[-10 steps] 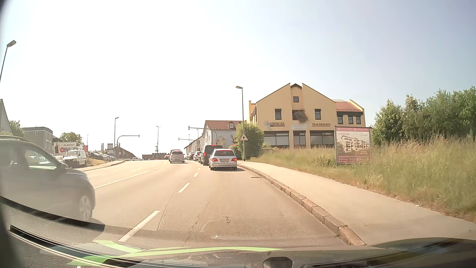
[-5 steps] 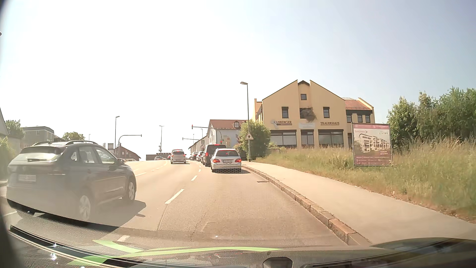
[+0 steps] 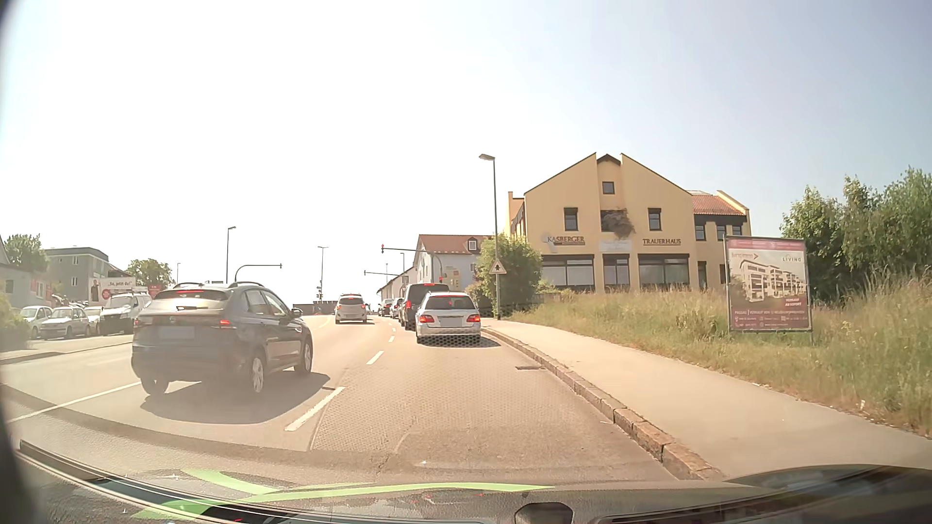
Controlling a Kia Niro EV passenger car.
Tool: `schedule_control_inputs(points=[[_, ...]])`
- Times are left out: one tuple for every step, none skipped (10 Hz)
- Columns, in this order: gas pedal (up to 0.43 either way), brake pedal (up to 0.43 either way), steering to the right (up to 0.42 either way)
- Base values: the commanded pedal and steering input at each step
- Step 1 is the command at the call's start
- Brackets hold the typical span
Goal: Follow the waypoints while adhering to traffic rules and regulations
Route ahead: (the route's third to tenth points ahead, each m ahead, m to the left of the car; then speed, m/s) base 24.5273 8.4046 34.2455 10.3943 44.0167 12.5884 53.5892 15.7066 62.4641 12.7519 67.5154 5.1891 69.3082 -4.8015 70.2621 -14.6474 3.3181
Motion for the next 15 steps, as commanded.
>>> schedule_control_inputs(points=[[0.0,0.0,-0.041],[0.0,0.0,-0.041],[0.0,0.0,-0.041],[0.0,0.0,-0.04],[0.0,0.0,-0.041],[0.0,0.0,-0.041],[0.0,0.0,-0.041],[0.0,0.0,-0.041],[0.0,0.0,-0.041],[0.0,0.0,-0.041],[0.0,0.0,-0.041],[0.0,0.0,-0.041],[0.0,0.0,-0.041],[0.0,0.0,-0.041],[0.0,0.0,-0.041]])
